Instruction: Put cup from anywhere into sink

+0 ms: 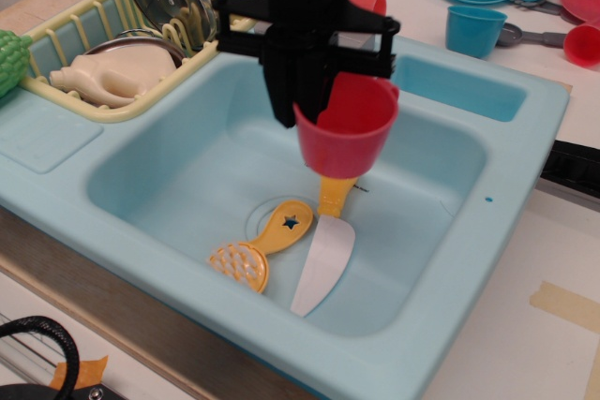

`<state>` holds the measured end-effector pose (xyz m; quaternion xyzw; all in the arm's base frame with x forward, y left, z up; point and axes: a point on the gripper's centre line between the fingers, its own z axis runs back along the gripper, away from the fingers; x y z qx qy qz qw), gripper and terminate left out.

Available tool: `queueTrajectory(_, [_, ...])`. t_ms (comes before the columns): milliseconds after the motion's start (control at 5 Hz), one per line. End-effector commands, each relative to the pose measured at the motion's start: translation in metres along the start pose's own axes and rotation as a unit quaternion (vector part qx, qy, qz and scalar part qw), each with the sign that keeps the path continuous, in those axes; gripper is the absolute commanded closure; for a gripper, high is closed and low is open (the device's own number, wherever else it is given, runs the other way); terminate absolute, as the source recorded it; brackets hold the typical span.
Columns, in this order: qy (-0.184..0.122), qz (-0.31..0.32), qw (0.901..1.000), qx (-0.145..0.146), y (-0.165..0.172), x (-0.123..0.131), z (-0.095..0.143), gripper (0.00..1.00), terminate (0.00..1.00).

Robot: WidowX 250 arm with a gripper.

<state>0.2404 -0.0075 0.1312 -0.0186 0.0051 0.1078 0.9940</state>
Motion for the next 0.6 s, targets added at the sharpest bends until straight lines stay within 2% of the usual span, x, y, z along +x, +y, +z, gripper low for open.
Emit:
queueTrajectory(0, [-0.015, 0.001, 0.9995, -0.028, 0.0106, -0.0069, -0.0013, 0.0, 0.0])
queueTrajectory(200, [-0.015, 0.001, 0.9995, -0.028, 0.0106, -0.0069, -0.0013, 0.0, 0.0])
queueTrajectory(400, [-0.015, 0.001, 0.9995, -0.028, 0.0106, -0.0069, -0.0013, 0.0, 1.0])
